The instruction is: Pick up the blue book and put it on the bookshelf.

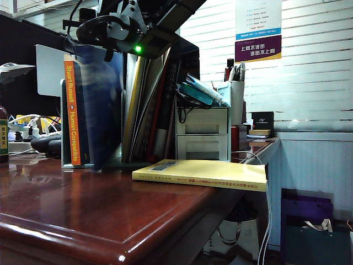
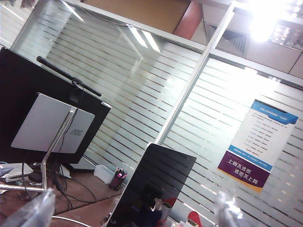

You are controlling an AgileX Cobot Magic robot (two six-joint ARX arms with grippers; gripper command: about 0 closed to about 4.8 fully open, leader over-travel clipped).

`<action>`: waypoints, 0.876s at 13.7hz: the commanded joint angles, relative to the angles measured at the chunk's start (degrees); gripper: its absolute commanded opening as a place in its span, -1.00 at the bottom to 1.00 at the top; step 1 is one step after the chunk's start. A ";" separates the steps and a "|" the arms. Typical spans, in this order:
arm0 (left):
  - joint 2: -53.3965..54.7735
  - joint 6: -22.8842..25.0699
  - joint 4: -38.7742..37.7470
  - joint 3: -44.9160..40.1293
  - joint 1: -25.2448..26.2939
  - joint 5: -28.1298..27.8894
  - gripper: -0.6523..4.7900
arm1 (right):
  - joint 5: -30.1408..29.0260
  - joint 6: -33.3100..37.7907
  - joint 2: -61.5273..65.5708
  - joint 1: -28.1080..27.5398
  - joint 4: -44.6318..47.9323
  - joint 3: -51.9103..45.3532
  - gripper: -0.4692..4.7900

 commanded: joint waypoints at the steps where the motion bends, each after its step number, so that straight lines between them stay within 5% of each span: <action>1: -0.20 0.28 0.35 0.20 0.00 0.20 1.00 | -1.18 0.96 0.07 -0.79 -0.59 -0.07 0.13; 8: -2.93 1.99 -8.11 0.17 -0.02 0.24 1.00 | -6.25 -3.54 -13.57 -0.42 1.31 -0.07 0.06; 9: -3.50 1.97 -11.43 0.17 -0.02 0.28 1.00 | -6.51 -4.20 -15.67 -0.35 1.49 -0.07 -0.15; 10: -3.89 1.95 -15.74 0.15 -0.07 0.94 1.00 | -6.95 -6.82 -17.97 -0.35 1.64 -0.07 -0.65; 12: -4.48 -1.73 -26.40 0.13 -0.07 8.87 1.00 | -7.19 -10.38 -24.15 -0.46 -0.61 -0.09 -0.82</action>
